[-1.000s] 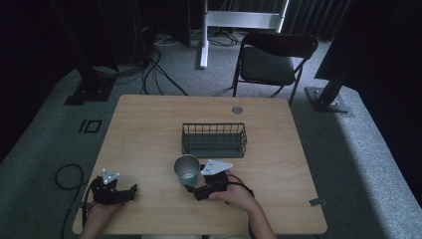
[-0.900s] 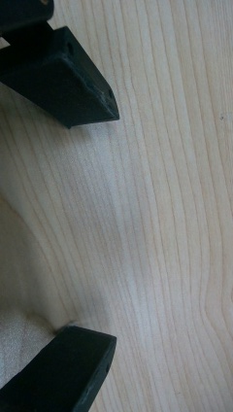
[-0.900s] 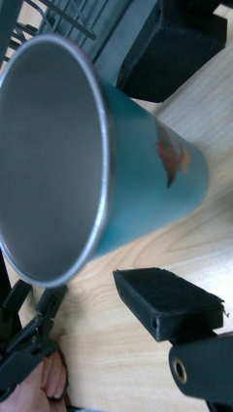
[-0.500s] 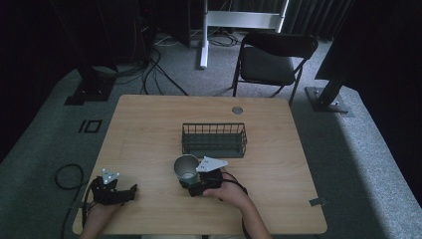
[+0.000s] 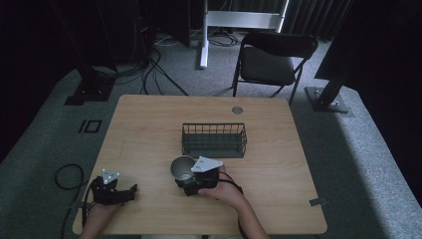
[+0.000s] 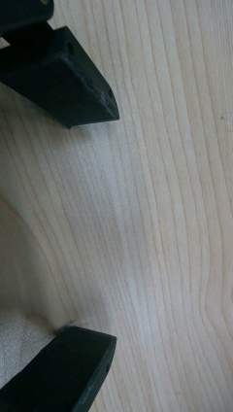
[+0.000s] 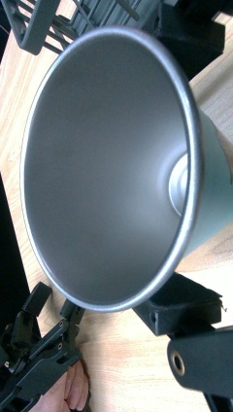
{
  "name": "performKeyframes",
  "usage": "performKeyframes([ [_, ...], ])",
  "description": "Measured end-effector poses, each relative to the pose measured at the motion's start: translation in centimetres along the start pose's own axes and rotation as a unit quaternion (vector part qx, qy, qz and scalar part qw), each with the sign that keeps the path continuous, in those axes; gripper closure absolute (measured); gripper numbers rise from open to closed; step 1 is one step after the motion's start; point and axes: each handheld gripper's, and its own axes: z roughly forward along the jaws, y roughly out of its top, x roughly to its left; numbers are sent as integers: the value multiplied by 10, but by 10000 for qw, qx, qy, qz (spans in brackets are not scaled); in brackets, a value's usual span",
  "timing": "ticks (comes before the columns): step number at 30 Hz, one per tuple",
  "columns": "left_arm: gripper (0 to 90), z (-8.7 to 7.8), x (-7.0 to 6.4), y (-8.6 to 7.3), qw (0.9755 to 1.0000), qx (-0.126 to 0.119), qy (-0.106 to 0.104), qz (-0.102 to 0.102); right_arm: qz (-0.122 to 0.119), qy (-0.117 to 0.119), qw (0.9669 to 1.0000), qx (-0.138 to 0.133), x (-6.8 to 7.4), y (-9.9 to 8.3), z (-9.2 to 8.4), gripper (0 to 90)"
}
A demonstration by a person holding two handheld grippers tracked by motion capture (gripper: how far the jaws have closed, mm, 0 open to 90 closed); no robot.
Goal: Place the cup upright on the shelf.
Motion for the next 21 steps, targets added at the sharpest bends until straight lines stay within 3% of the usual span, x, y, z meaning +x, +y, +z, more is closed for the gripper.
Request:
performKeyframes([
  [6,14,0,0,0,10000,-2,1,1,138,-10,9998,-133,0,9,-6,146],
  [21,14,0,0,0,10000,-14,4,-5,161,-159,9990,-383,-6,33,-25,147],
])
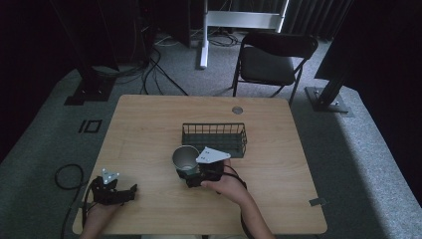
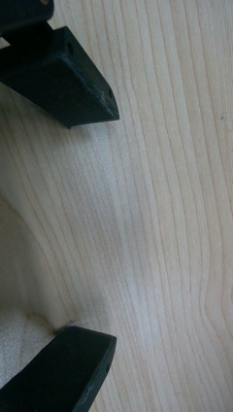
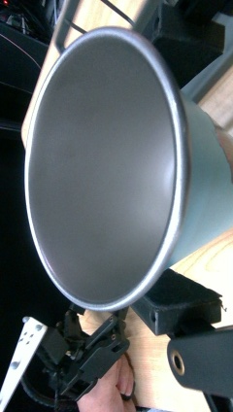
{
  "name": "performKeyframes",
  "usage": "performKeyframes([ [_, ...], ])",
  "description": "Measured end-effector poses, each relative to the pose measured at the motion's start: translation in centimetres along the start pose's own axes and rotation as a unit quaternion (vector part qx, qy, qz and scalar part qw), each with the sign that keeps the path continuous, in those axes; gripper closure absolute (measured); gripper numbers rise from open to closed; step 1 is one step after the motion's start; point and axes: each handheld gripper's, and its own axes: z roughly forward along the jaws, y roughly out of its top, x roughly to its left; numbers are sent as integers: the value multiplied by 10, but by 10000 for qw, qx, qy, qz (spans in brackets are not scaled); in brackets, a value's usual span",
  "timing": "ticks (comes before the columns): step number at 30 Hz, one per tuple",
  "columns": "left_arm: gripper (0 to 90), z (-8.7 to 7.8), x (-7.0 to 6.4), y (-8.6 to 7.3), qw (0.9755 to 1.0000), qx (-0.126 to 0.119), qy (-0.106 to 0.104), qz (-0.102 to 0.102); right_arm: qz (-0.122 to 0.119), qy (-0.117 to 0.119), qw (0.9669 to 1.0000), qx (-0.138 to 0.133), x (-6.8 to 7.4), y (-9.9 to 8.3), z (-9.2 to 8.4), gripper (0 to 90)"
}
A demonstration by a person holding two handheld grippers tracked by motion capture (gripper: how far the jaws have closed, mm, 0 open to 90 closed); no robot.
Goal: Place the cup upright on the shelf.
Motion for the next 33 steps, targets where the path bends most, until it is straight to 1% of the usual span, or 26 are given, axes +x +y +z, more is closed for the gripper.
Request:
performKeyframes([
  [1,14,0,0,0,10000,0,0,-1,37,-44,10000,-57,-1,3,-2,147],
  [2,14,0,0,0,10000,6,-5,-9,6,-77,9999,-75,-2,8,-4,147],
  [3,14,0,0,0,10000,6,-5,-9,6,-77,9999,-75,-2,8,-4,147],
  [4,14,0,0,0,10000,6,-3,8,-10,-155,9998,-104,-4,14,-7,147],
  [6,14,0,0,0,10000,3,-2,-1,29,-234,9996,-174,-6,20,-10,147],
  [8,14,0,0,0,10000,2,-2,-1,10,-247,9995,-187,-7,22,-11,147],
  [9,14,0,0,0,10000,7,-5,1,58,-305,9992,-244,-9,27,-14,147],
  [11,14,0,0,0,10000,8,-4,1,45,-327,9991,-267,-10,29,-15,147],
  [13,14,0,0,0,10000,15,-6,2,73,-429,9986,-308,-13,33,-17,147],
  [14,14,0,0,0,10000,15,-6,2,103,-565,9976,-379,-16,37,-19,147],
  [16,14,0,0,0,10000,14,-6,1,122,-592,9974,-391,-17,39,-20,147],
  [17,14,0,0,0,10000,12,-5,3,158,-673,9966,-450,-19,42,-22,148],
  [18,14,0,0,0,10000,12,-5,3,158,-673,9966,-450,-19,42,-22,148],
  [19,14,0,0,0,10000,14,-6,3,153,-759,9958,-478,-22,45,-24,148],
  [21,14,0,0,0,10000,16,-8,1,156,-838,9951,-490,-25,49,-25,147],
  [22,14,0,0,0,10000,16,-8,2,194,-911,9943,-518,-26,50,-26,147],
  [23,14,0,0,0,10000,21,-10,3,194,-911,9943,-518,-26,50,-26,147],
  [24,14,0,0,0,10000,31,-15,5,224,-1108,9922,-534,-29,54,-28,147],
  [25,14,0,0,0,10000,22,-11,3,224,-1108,9922,-534,-29,54,-28,147],
  [27,14,0,0,0,10000,10,-7,0,287,-1282,9896,-580,-34,57,-29,147],
  [28,14,0,0,0,10000,10,-7,0,287,-1282,9896,-580,-34,57,-29,147],
  [29,14,0,0,0,10000,11,-7,2,283,-1415,9877,-608,-37,60,-30,148],
  [30,14,0,0,0,10000,12,-6,1,283,-1415,9877,-608,-37,60,-30,148],
  [31,14,0,0,0,10000,11,-6,0,322,-1478,9864,-638,-39,61,-31,148],
  [33,14,0,0,0,10000,12,-6,0,422,-1731,9815,-702,-45,65,-32,147],
])
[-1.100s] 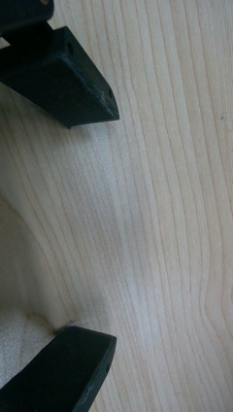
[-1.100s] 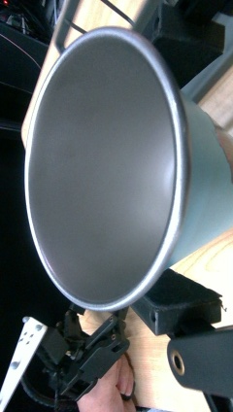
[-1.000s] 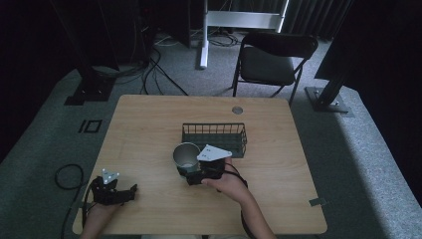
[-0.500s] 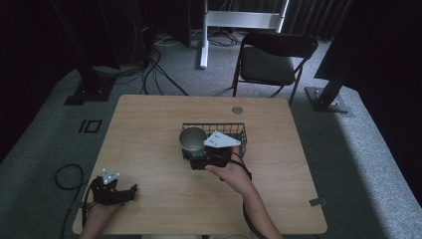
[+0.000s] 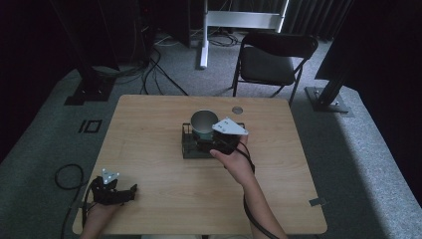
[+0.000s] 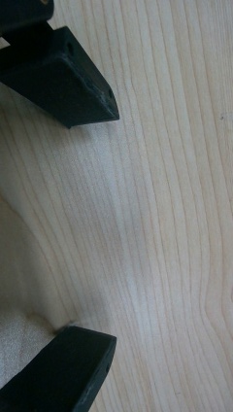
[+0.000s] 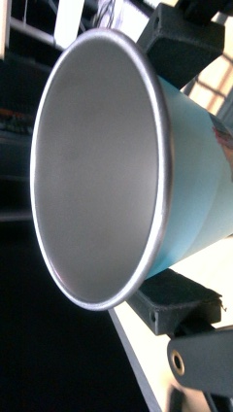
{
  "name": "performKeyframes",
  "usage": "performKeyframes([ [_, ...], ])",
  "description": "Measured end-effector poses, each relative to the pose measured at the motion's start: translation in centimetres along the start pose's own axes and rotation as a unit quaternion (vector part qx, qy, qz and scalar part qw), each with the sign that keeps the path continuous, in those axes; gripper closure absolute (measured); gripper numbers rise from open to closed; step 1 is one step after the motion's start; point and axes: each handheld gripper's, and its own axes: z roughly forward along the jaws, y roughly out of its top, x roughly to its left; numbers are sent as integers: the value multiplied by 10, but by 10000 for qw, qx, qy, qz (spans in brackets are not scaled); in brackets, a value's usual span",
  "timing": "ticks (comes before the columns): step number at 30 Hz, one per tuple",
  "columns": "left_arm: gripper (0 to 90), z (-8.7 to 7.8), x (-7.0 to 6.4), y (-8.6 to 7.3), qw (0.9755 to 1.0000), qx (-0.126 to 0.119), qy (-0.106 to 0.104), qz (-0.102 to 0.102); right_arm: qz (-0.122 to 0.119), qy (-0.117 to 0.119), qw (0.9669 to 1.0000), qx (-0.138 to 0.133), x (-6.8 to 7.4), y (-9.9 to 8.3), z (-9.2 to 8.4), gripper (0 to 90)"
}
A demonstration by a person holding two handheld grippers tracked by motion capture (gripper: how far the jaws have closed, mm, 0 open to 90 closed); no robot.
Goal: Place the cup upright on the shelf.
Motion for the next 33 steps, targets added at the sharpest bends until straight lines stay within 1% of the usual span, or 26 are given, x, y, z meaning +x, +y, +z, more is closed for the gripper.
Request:
performKeyframes([
  [4,14,0,0,0,10000,-1,0,0,89,-412,9991,-21,-9,4,2,147],
  [5,14,0,0,0,10000,-1,0,-2,89,-412,9991,-21,-9,4,2,147],
  [6,14,0,0,0,10000,0,0,2,159,-616,9980,-16,-13,4,4,147],
  [7,14,0,0,0,10000,0,-1,2,159,-616,9980,-16,-13,4,4,147],
  [8,14,0,0,0,10000,1,0,3,213,-713,9972,2,-17,3,6,147],
  [9,14,0,0,0,10000,1,0,3,200,-799,9966,0,-18,2,7,148],
  [10,14,0,0,0,10000,-1,2,1,200,-799,9966,0,-18,2,7,148],
  [12,14,0,0,0,10000,-6,6,2,248,-948,9952,28,-21,0,10,147],
  [13,14,0,0,0,10000,-5,0,-9,290,-1152,9929,71,-24,-5,13,147],
  [14,14,0,0,0,10000,-6,-2,-9,290,-1152,9929,71,-24,-5,13,147],
  [15,14,0,0,0,10000,-6,0,-7,315,-1208,9922,78,-26,-7,14,147],
  [17,14,0,0,0,10000,0,3,8,426,-1350,9898,162,-30,-15,20,148],
  [19,14,0,0,0,10000,-4,5,-3,420,-1372,9895,180,-30,-17,21,148],
  [20,14,0,0,0,10000,-1,0,-3,469,-1405,9887,215,-32,-21,24,148],
  [22,14,0,0,0,10000,3,-1,1,450,-1423,9885,259,-32,-23,26,147],
  [23,14,0,0,0,10000,2,-2,-1,500,-1427,9881,299,-33,-27,29,147],
  [26,14,0,0,0,10000,2,0,-1,489,-1434,9878,363,-33,-31,32,147],
  [27,14,0,0,0,10000,1,-1,0,519,-1419,9877,400,-33,-35,35,147],
  [29,14,0,0,0,10000,1,-1,0,541,-1436,9874,397,-33,-37,36,147],
  [30,14,0,0,0,10000,2,-1,1,621,-1444,9867,411,-33,-40,38,147],
  [33,14,0,0,0,10000,1,-1,0,631,-1457,9864,425,-33,-42,40,147],
])
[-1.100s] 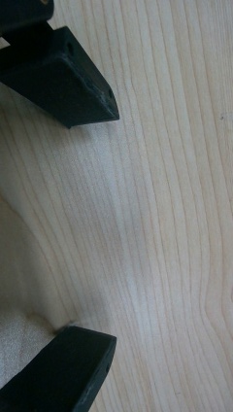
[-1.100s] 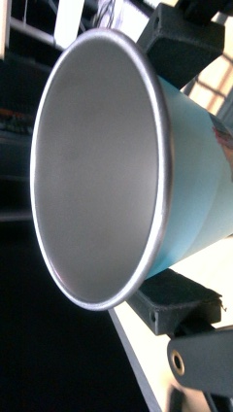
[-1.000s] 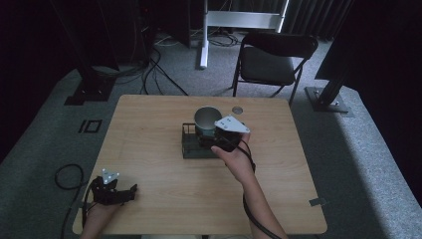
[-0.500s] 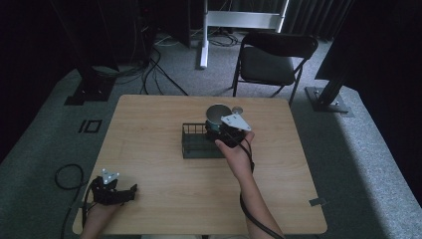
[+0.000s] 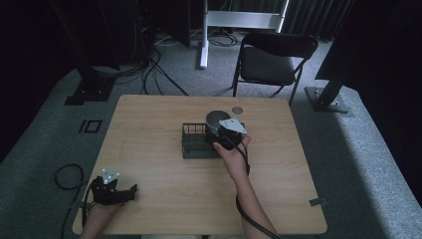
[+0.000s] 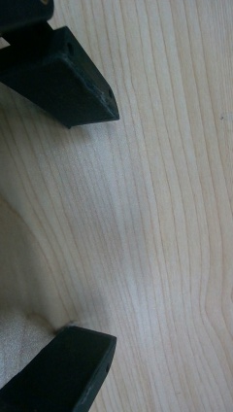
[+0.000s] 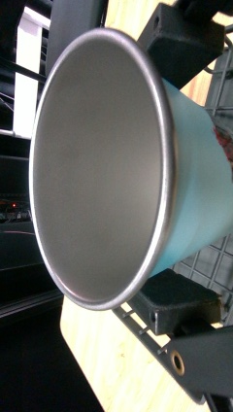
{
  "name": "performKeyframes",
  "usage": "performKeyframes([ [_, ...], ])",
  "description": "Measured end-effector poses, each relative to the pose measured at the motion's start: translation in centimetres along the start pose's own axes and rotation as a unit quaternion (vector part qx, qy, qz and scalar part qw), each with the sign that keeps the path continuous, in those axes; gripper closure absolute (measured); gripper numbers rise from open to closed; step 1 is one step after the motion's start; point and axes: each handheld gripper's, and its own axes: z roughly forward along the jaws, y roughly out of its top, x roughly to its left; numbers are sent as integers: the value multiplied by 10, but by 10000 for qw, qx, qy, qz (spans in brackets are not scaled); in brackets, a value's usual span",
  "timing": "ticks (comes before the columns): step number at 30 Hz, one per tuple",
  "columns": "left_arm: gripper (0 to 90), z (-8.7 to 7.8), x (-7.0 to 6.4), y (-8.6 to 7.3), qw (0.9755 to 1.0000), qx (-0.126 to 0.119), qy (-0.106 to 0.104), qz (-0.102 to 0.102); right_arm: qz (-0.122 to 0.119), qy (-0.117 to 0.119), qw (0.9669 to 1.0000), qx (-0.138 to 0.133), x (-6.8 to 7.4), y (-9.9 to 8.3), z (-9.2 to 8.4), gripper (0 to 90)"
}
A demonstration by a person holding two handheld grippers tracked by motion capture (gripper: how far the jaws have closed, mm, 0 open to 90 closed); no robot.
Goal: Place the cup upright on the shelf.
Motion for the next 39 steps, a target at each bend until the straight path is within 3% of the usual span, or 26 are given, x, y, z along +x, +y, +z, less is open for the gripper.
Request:
performKeyframes([
  [15,14,0,0,0,10000,0,1,-1,-6,-95,9997,219,0,-16,9,146],
  [23,14,0,0,0,10000,0,1,0,-136,6,9995,283,1,-16,7,114],
  [31,14,0,0,0,10000,1,0,-1,-140,86,9996,239,-1,-21,-4,108],
  [39,14,0,0,0,10000,1,4,9,-296,127,9992,216,-2,-23,-19,108],
])
